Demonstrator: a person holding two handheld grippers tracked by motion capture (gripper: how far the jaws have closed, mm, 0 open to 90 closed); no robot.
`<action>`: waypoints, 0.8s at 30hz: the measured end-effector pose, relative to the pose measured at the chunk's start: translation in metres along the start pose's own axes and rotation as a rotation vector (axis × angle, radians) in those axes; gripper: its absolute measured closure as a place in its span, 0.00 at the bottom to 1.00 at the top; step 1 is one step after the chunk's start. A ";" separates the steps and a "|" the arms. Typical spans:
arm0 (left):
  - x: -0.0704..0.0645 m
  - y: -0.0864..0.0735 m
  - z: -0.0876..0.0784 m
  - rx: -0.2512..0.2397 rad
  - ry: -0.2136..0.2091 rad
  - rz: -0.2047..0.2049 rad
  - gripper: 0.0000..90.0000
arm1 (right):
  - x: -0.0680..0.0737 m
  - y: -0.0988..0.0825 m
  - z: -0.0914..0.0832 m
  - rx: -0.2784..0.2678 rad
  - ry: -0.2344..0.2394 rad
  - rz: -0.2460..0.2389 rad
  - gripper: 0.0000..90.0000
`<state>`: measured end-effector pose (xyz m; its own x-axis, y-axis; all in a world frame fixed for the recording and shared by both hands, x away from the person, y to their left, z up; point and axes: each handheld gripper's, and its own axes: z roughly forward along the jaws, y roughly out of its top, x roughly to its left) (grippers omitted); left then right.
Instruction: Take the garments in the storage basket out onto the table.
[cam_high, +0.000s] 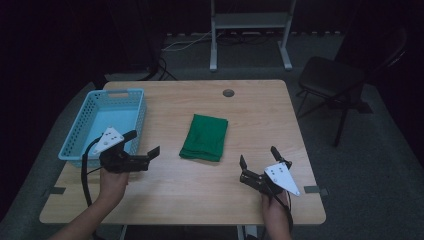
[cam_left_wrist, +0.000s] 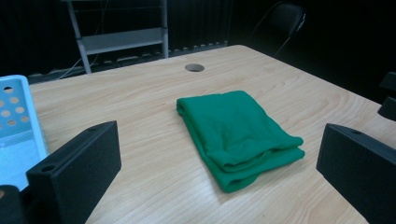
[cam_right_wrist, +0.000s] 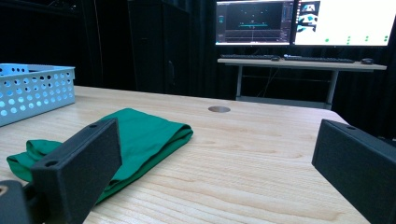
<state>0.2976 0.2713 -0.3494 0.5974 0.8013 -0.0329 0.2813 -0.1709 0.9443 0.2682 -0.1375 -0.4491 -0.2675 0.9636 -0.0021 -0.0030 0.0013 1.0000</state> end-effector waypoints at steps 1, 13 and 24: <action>0.001 -0.001 -0.002 -0.003 0.000 -0.007 0.00 | 0.000 0.000 0.000 0.000 0.000 0.001 0.01; 0.014 -0.011 -0.025 -0.048 0.035 -0.005 0.00 | 0.000 0.000 0.000 -0.001 -0.001 0.001 0.01; 0.023 -0.028 -0.045 -0.059 0.036 -0.022 0.00 | 0.000 0.000 0.000 -0.001 -0.002 0.000 0.01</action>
<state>0.2694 0.3204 -0.3622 0.5639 0.8247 -0.0429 0.2485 -0.1199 0.9612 0.2682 -0.1371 -0.4491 -0.2660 0.9640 -0.0023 -0.0042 0.0012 1.0000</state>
